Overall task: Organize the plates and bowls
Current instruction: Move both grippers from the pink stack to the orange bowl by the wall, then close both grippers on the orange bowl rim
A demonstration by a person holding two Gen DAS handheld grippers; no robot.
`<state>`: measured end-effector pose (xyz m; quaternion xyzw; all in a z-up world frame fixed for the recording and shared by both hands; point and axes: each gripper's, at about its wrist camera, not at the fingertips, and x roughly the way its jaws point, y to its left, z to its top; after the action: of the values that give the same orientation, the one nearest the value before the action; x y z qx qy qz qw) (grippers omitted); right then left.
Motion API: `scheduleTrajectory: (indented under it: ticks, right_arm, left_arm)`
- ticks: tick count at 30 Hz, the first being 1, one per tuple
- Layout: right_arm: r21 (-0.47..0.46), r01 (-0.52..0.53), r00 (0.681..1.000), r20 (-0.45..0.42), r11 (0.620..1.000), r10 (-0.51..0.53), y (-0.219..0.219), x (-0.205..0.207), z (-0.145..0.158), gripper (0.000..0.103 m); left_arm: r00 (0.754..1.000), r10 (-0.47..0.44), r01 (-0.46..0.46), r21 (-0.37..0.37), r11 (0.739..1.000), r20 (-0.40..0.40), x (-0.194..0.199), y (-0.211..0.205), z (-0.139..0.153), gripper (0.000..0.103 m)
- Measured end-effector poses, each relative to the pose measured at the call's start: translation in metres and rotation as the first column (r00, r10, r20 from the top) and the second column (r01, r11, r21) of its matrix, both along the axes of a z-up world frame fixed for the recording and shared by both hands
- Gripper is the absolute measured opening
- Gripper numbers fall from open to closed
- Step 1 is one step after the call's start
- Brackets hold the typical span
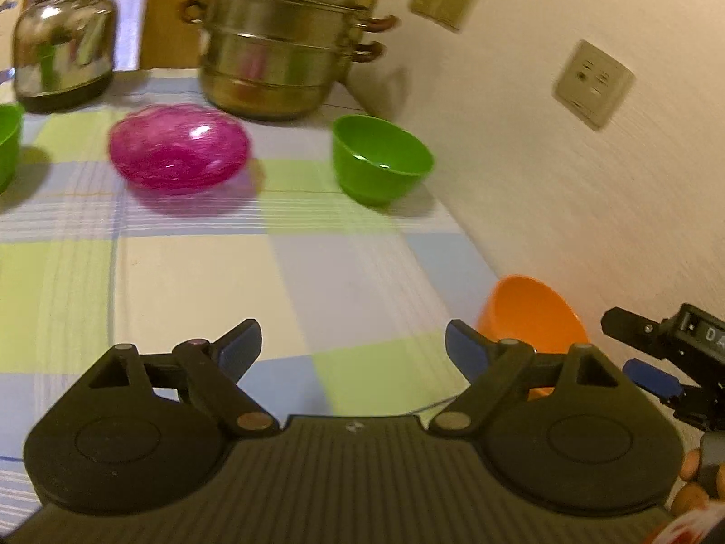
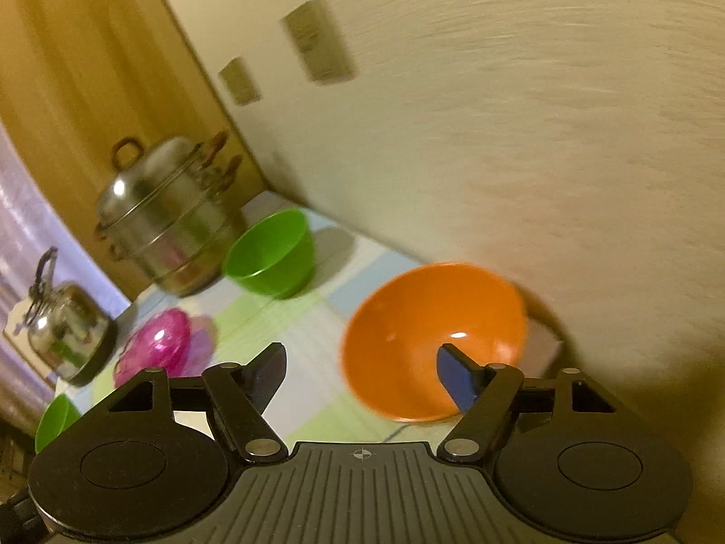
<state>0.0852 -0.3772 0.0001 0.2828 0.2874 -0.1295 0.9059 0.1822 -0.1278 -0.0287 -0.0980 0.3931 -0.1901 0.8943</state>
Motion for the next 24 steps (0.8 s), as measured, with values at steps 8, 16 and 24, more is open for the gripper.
scheduleTrajectory:
  ticks: [8,16,24]
  right_arm:
    - [-0.001,0.090,0.996,-0.020,0.996,-0.091,-0.045,-0.011,-0.008,0.073]
    - [0.010,0.101,0.991,-0.090,0.995,-0.100,-0.073,-0.006,-0.036,0.073]
    - [0.031,0.081,0.987,-0.139,0.996,-0.076,-0.085,0.003,-0.056,0.073]
  left_arm:
    - [0.996,-0.088,0.088,-0.005,0.996,-0.010,0.011,-0.051,0.004,0.087]
    - [0.984,-0.170,0.171,0.007,0.985,-0.058,0.031,-0.098,-0.013,0.085]
    - [0.970,-0.219,0.222,0.014,0.975,-0.109,0.049,-0.124,-0.032,0.073]
